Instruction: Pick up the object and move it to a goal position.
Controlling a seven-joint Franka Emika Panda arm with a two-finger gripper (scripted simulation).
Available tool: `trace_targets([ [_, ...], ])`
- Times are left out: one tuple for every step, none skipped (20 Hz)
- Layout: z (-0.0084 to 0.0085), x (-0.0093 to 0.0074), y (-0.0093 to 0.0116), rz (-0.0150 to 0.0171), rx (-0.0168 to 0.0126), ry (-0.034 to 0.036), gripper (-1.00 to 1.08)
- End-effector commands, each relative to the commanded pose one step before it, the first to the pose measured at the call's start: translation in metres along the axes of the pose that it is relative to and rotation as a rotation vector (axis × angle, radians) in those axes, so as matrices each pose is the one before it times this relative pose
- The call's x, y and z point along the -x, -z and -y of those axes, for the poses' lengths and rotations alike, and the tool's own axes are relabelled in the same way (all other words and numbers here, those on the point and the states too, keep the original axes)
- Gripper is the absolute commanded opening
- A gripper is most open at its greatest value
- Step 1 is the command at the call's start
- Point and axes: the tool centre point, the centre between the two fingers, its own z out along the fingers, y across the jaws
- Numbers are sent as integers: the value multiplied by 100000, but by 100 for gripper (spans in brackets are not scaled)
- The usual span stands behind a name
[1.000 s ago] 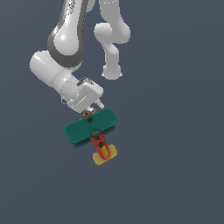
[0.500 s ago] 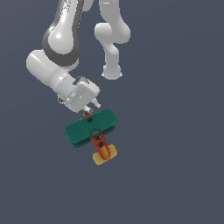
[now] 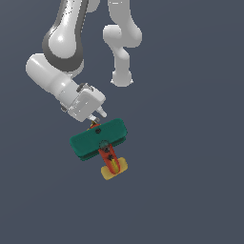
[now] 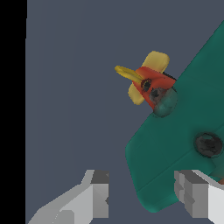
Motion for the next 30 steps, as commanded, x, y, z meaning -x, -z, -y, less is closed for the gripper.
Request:
trace_targets([
  [260, -98, 152, -458, 263, 767, 28],
  [120, -52, 86, -255, 145, 385, 28],
  [107, -58, 108, -290, 142, 313, 28],
  [104, -63, 130, -331, 147, 277, 28],
  [119, -71, 139, -360, 159, 324, 28],
  [147, -79, 149, -397, 181, 423, 28],
  [166, -88, 161, -433, 195, 482, 28],
  [179, -96, 181, -479, 206, 508, 28],
  [192, -105, 198, -521, 214, 539, 28],
  [212, -115, 216, -568, 225, 593, 28],
  [231, -126, 234, -615, 233, 642, 28],
  [250, -136, 254, -665, 239, 688, 28],
  [269, -148, 273, -713, 242, 734, 28],
  [289, -159, 294, -765, 244, 784, 28],
  [308, -171, 313, -813, 241, 828, 28],
  [329, -183, 335, -866, 237, 875, 28],
  [341, -192, 348, -899, 224, 901, 28],
  [352, -199, 360, -927, 208, 921, 28],
  [363, -207, 372, -956, 191, 940, 28],
  [369, -213, 380, -973, 171, 947, 28],
  [370, -216, 382, -977, 147, 940, 28],
  [370, -218, 384, -981, 124, 933, 28],
  [369, -221, 385, -983, 101, 924, 28],
  [370, -224, 387, -988, 78, 916, 28],
  [369, -226, 389, -991, 56, 907, 28],
  [368, -229, 390, -994, 34, 896, 28],
  [367, -231, 391, -998, 12, 886, 28],
  [365, -234, 392, -1000, -10, 875, 28],
  [363, -236, 393, -1003, -32, 863, 28],
  [360, -238, 393, -1005, -53, 850, 28],
])
